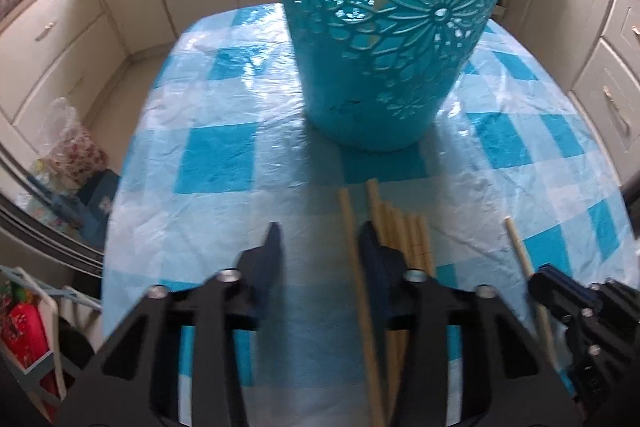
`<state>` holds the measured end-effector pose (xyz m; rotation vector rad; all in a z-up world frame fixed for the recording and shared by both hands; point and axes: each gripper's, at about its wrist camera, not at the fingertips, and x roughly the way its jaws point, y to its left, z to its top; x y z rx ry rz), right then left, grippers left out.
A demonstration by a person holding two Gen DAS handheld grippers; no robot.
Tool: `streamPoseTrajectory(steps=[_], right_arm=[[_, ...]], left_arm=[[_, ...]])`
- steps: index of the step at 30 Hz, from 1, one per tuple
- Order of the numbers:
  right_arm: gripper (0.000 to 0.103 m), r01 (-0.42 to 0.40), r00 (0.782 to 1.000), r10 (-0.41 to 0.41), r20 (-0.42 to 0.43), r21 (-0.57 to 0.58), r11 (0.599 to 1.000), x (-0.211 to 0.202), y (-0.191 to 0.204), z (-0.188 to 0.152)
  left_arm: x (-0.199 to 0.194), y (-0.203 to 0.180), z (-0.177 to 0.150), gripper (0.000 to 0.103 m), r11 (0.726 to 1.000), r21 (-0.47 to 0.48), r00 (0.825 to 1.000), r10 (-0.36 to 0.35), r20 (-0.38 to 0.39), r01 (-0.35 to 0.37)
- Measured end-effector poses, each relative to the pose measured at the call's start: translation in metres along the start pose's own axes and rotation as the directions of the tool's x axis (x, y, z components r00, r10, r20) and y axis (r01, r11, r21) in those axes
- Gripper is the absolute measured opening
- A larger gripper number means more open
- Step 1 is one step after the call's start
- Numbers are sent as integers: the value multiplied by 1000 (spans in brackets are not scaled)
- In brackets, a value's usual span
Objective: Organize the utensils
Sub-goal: 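Grasp a chopstick with the left gripper while the right gripper holds its chopstick, then lift the chopstick with the left gripper and drop it into the basket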
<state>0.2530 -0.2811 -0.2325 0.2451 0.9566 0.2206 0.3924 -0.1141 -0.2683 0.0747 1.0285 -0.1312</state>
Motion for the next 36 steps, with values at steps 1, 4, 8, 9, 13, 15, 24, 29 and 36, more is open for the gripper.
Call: streamPoseTrajectory(steps=[1,4,8,9,13,15,24,29,36], right_arm=[[6,2,1000,-2,1,-2,1000,0,1,0],[6,7,1000,-7,4,-9,1000,2,4,1],[6,9,1000,-9,4,-11,1000,4,4,4],[6,10,1000,-10,4,-12,1000,4,5,4],[6,14,1000,-14,5,-18,1000,5,6,5],[6,13,1000,-13,5,-18,1000,5,6,5],[6,1,1000,-1,5,-9,1000,3,3,3],[6,-9,1000,9,5,2,1000,3,1,3],[6,-33,999,33,7,12,999,4,-1,4]], left_arm=[[0,-2,1,21,1000,10,1000,-8,-3,8],[-2,-11,3,5,998,63,1000,-21,-18,22],[-21,-1,2,5,997,35,997,-74,-12,75],[-33,4,2,5,996,23,996,-88,6,88],[-92,27,15,5,985,-37,981,-163,109,168],[-138,37,30,5,973,-51,957,-209,201,224],[-251,32,106,5,960,-24,821,-224,525,278],[-247,32,136,5,951,-77,740,-180,648,299],[-214,27,174,5,952,-186,669,-26,743,243]])
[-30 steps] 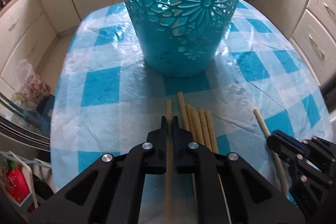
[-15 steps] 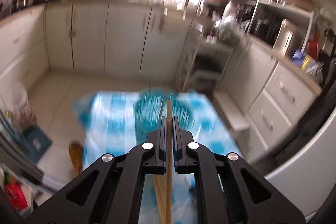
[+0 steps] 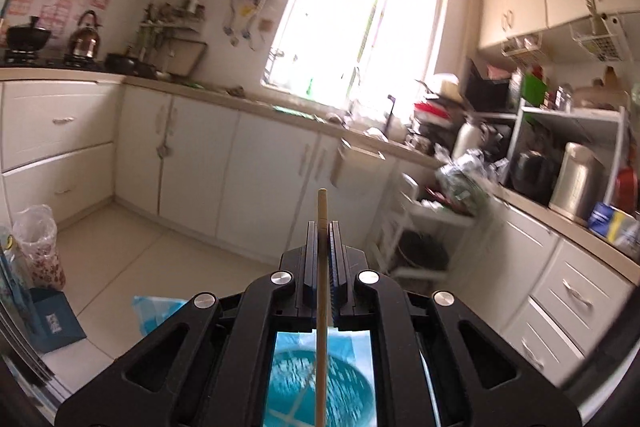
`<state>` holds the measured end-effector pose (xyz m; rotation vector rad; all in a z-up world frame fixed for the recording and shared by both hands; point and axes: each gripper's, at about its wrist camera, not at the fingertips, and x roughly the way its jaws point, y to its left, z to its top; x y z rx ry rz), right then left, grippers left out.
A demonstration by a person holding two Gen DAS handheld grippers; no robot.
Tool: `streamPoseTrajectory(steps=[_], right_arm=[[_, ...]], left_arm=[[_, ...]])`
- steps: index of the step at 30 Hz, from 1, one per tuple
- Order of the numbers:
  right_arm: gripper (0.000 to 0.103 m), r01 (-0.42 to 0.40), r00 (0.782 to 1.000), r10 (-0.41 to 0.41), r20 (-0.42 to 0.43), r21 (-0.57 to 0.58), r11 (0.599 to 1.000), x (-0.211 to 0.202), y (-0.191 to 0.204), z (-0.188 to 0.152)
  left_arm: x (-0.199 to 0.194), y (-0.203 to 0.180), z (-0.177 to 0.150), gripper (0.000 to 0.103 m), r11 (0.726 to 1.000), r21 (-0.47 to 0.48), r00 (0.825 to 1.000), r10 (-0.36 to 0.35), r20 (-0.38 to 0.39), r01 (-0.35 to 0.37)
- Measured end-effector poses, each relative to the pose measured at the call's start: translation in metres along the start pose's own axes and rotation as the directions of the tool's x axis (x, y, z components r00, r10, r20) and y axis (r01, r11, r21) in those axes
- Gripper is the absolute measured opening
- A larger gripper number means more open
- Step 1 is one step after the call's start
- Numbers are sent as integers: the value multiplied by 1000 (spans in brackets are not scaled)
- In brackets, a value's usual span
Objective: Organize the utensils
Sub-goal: 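Lift the chopstick with the left gripper and drop it into the basket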
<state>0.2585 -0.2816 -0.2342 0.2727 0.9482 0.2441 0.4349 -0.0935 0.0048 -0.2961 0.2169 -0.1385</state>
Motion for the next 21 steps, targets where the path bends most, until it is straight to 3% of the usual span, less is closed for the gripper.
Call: streamPoseTrajectory(steps=[6,13,21], right_arm=[[6,-22,1000,22,-1,3,1000,2,-3,4],[6,-40,999,40,-5,12,999,3,-6,6],[6,-46,999,46,-8,15,999,3,-8,7]], left_arm=[[37,5,-13,5,999,10,998,52,36,-52],[70,17,-51,5,996,0,996,90,-3,-90],[70,17,-77,5,992,76,993,107,-50,-103]])
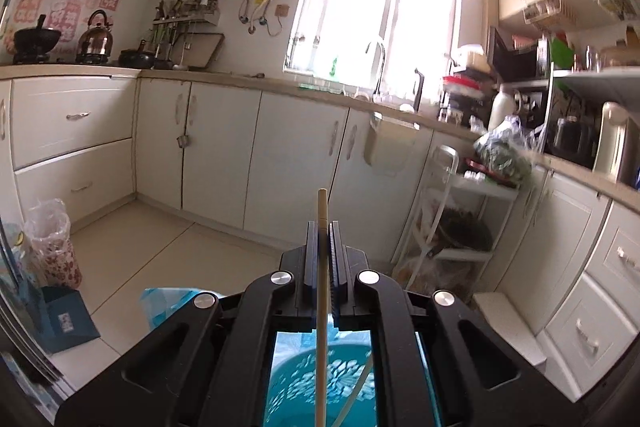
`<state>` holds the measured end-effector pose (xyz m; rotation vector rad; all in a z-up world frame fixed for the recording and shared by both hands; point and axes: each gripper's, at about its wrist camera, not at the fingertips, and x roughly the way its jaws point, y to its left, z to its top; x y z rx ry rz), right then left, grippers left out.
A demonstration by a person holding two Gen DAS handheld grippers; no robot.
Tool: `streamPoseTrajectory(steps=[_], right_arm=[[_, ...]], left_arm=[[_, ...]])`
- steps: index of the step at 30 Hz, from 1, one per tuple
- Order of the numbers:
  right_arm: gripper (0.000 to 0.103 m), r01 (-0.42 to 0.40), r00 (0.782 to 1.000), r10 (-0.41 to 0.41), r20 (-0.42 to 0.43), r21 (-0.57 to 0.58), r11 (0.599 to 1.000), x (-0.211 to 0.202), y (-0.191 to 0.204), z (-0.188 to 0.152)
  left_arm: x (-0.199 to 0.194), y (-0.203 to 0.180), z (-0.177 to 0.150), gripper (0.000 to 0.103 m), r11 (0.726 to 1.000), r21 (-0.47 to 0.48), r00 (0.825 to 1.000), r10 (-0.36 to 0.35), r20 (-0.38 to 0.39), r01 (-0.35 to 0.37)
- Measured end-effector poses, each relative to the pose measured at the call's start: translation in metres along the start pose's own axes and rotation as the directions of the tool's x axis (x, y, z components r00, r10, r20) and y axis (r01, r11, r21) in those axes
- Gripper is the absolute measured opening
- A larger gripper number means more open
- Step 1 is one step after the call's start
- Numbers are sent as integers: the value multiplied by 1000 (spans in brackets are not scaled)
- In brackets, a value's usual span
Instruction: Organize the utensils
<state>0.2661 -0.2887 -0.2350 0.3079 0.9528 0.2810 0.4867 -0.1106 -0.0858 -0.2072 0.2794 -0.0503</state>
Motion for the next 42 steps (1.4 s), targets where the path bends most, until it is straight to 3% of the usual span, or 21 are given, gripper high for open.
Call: streamPoseTrajectory(steps=[10,17,19,20,23,27,31,38,42], right_arm=[[6,14,1000,-14,8,-7,1000,0,2,-2],[6,28,1000,-28,5,-19,999,1,4,-1],[6,33,999,-33,4,-31,999,2,5,-1],[6,35,999,-35,3,-35,999,2,6,-1],[7,40,999,-40,-4,-40,998,1,7,0],[18,35,999,-35,-10,-53,998,0,10,-1],[21,83,996,-85,-15,-109,991,1,21,-2],[21,123,991,-128,-42,-98,988,1,23,-2],[17,201,978,-208,-28,-160,966,6,35,-3]], left_arm=[[-1,10,-21,5,1000,18,998,11,-66,-9],[-5,10,-33,6,997,72,988,17,-154,-6],[-12,15,-32,12,998,65,987,22,-161,-12],[-20,20,-32,20,998,60,987,28,-159,-18],[-42,33,-30,56,997,56,988,60,-139,-52],[-81,53,-37,69,996,69,991,68,-119,-61],[-105,70,-56,73,995,84,985,64,-161,-51],[-122,90,-97,77,992,119,960,61,-273,-29],[-123,95,-113,78,989,142,951,79,-300,-37]])
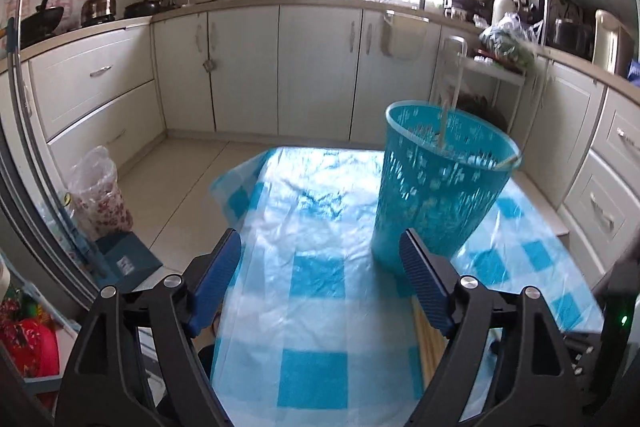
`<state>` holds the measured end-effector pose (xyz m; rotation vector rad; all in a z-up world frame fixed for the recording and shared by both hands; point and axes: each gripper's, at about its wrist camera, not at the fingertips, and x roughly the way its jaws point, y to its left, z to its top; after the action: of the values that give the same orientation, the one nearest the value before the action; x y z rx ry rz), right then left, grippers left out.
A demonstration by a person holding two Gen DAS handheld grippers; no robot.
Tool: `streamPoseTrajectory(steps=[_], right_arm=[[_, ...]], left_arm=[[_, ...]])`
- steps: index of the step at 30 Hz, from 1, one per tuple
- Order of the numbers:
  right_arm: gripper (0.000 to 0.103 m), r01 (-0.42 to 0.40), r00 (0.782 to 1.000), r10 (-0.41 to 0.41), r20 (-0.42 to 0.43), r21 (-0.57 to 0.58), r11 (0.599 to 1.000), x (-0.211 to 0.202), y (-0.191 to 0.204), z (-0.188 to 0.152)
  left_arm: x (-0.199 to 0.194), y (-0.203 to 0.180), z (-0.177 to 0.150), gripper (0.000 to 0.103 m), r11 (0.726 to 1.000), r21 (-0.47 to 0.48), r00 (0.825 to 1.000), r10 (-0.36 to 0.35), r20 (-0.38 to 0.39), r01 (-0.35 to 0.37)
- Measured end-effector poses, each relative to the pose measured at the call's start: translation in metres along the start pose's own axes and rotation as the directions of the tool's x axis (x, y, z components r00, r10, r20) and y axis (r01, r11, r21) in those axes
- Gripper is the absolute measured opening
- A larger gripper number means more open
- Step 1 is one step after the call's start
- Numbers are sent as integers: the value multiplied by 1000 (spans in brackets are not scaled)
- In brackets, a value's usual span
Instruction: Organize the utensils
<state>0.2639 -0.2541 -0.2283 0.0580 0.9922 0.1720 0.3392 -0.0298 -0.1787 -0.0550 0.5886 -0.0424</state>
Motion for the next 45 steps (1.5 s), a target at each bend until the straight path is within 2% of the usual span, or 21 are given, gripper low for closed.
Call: streamPoseTrajectory(steps=[3,6,9,17,20,23,26,29,30,31,32,33,34,36,38,40,41,43,45], right_arm=[[14,71,997,-71,14,-67,995,3,11,-1],[13,104,994,-103,19,-105,989,3,16,-2],[6,82,997,-82,5,-90,992,3,13,0],[6,-10,1000,10,-3,6,1000,-7,7,-5],[6,-63,998,61,31,46,997,-20,6,-3],[6,-139,986,130,106,81,987,-44,6,6],[6,-225,954,199,223,98,969,-75,6,27],[6,-302,896,253,366,82,950,-107,12,63],[6,-326,866,269,422,68,943,-117,16,79],[6,-338,845,275,459,60,939,-122,19,90],[6,-354,808,279,518,49,934,-132,23,107],[6,-367,781,282,557,44,929,-137,25,119],[6,-381,741,280,610,38,924,-143,29,137],[6,-381,685,254,683,38,924,-148,34,159],[6,-386,640,225,734,55,921,-143,38,183],[6,-382,626,195,755,79,921,-136,34,197],[6,-368,629,169,759,100,924,-127,34,205],[6,-349,655,143,742,130,928,-108,34,215],[6,-322,693,119,711,157,934,-88,34,220]], left_arm=[[6,1,-8,80,1000,2,1000,10,-26,-10],[11,3,-17,80,1000,-1,998,20,-60,-20],[12,3,-25,80,1000,8,997,18,-77,-17],[15,3,-32,81,1000,9,996,9,-94,-8],[17,5,-34,82,1000,-1,995,5,-99,-5],[21,7,-37,82,1000,-12,994,3,-110,-4],[27,9,-42,82,1000,-25,992,4,-124,-7],[31,11,-46,82,999,-33,991,-1,-134,-4],[33,11,-47,82,999,-33,990,-1,-139,-3],[34,11,-49,82,999,-34,990,-3,-142,-2],[35,11,-49,82,999,-35,990,-5,-144,0],[36,10,-51,82,999,-35,989,-8,-148,3],[37,11,-52,82,999,-34,989,-10,-149,5],[39,10,-55,82,999,-31,988,-16,-154,12],[41,9,-57,82,999,-30,986,-23,-164,18],[44,8,-59,83,999,-31,984,-31,-174,26],[45,8,-60,83,999,-30,984,-35,-177,30],[46,7,-60,83,999,-30,983,-42,-181,37],[47,8,-58,83,998,-39,981,-53,-186,46]])
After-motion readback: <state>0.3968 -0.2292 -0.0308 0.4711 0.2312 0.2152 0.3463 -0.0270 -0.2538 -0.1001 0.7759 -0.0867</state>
